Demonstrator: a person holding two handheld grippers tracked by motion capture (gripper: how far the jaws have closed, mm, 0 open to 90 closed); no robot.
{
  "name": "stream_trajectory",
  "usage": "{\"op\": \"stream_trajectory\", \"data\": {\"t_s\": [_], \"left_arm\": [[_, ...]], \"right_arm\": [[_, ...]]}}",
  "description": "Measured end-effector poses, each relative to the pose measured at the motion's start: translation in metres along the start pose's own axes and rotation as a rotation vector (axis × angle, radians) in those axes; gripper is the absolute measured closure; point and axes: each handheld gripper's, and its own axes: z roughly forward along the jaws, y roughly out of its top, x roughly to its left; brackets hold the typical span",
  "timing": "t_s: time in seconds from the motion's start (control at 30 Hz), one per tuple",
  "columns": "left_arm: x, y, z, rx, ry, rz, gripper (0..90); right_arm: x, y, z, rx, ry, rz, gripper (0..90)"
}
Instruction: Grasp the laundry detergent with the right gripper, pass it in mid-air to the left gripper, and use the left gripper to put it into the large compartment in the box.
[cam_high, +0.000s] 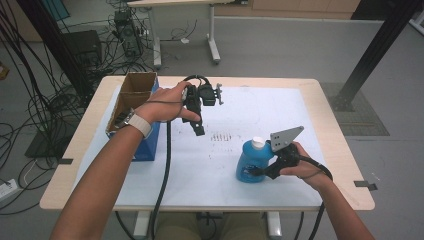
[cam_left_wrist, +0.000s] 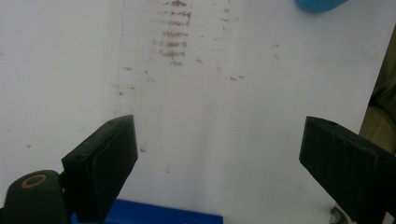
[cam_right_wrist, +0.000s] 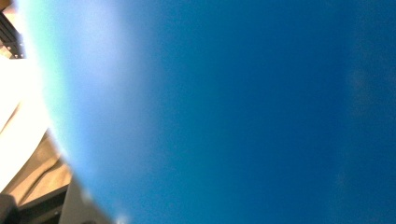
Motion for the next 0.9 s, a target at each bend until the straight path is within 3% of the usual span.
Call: {"op": "stream_trajectory", "data": {"t_s": [0.9], "left_arm": [[0.0003,-0.0018,-0.0003,-0.005,0.000,-0.006,11.8]], "right_arm": [[-0.0007,-0.0027,0.0050,-0.025,0.009,-0.001,40.0]]}}
